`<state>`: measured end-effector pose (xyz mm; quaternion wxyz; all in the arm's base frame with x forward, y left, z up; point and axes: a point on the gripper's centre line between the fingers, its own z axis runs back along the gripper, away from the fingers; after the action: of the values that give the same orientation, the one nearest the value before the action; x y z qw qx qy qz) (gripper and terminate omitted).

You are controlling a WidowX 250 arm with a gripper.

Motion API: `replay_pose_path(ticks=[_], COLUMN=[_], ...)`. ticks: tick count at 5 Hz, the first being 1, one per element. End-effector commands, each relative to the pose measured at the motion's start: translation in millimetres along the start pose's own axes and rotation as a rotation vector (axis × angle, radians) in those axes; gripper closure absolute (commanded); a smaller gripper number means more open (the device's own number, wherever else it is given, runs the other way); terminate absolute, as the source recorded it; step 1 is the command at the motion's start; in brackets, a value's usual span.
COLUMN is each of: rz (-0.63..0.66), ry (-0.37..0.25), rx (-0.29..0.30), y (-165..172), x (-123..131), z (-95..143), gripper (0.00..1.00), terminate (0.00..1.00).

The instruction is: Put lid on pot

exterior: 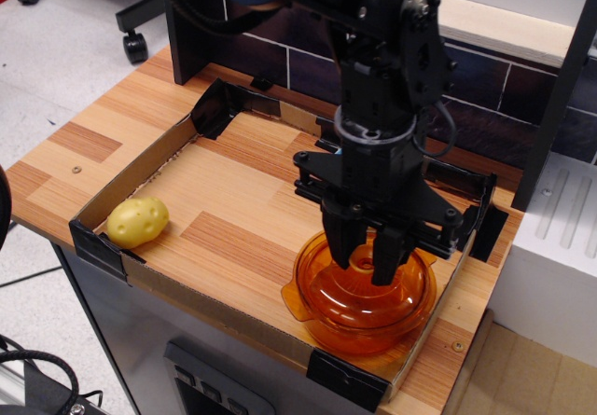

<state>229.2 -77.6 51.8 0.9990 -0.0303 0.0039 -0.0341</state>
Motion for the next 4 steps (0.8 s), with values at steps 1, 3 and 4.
replay_pose_path(ticks=[1, 3, 4], rz=[0.003, -0.013, -0.012], ry=[-0.010, 0.016, -0.005], rx=[-0.005, -0.028, -0.009], y=[2, 6, 8], x=[4, 3, 4], z=[0, 8, 11], gripper=[1.00, 1.00, 1.00], terminate=[0.00, 0.00, 0.00])
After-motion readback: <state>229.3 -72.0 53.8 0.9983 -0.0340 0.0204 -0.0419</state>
